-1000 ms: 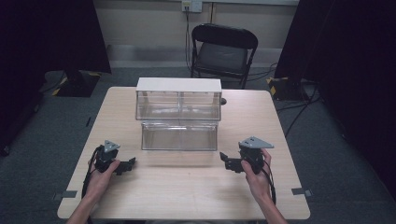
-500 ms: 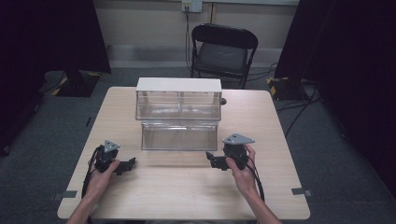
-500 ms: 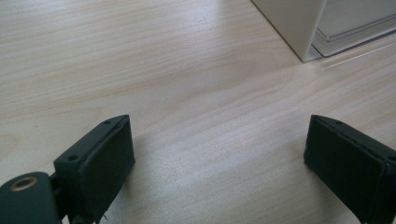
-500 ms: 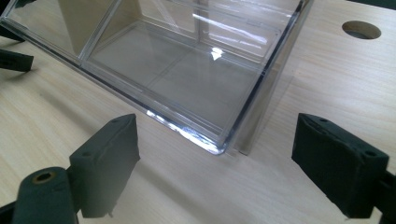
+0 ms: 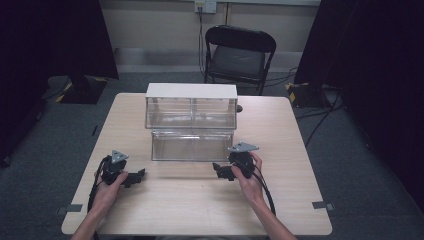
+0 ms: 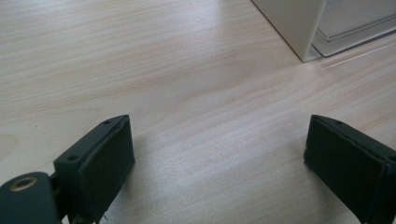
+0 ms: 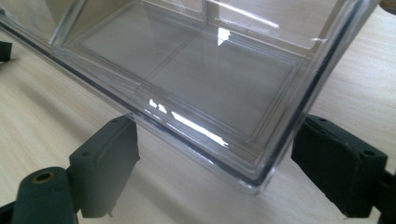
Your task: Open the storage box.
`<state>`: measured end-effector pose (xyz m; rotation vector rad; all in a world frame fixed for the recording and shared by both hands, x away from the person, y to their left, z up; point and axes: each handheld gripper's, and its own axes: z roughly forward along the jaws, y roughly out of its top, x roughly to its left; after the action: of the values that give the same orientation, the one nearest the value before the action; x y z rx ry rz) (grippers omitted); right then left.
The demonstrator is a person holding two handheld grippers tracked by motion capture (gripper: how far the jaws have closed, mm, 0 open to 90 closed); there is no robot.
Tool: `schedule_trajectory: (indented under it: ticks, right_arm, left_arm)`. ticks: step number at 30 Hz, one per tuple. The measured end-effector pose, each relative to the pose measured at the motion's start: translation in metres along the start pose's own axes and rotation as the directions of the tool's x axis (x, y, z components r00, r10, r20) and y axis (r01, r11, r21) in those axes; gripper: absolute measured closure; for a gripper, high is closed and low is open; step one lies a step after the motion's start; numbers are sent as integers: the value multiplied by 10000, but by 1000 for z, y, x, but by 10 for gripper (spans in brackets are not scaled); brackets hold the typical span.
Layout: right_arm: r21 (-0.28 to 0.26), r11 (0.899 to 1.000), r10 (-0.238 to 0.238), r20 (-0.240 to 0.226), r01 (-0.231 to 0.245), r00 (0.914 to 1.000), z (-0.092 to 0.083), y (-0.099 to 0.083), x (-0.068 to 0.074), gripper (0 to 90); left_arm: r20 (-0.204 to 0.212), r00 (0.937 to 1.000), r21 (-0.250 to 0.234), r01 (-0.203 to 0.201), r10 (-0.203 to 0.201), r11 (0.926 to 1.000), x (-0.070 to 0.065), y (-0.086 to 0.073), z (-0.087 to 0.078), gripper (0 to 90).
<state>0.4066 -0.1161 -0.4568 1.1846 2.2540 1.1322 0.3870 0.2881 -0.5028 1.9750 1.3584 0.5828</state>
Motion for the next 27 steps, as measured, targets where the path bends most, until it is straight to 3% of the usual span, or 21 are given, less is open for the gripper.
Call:
schedule_trajectory:
  ticks: [9,27]
  right_arm:
    - [219,9996,174,208,-178,9996,14,-6,-1,142]
    - [-45,9991,417,68,-417,9991,11,-4,0,112]
  left_arm:
    - [-2,10000,-3,-2,2,10000,0,0,0,77]
    - [4,10000,0,-10,10,10000,0,0,0,77]
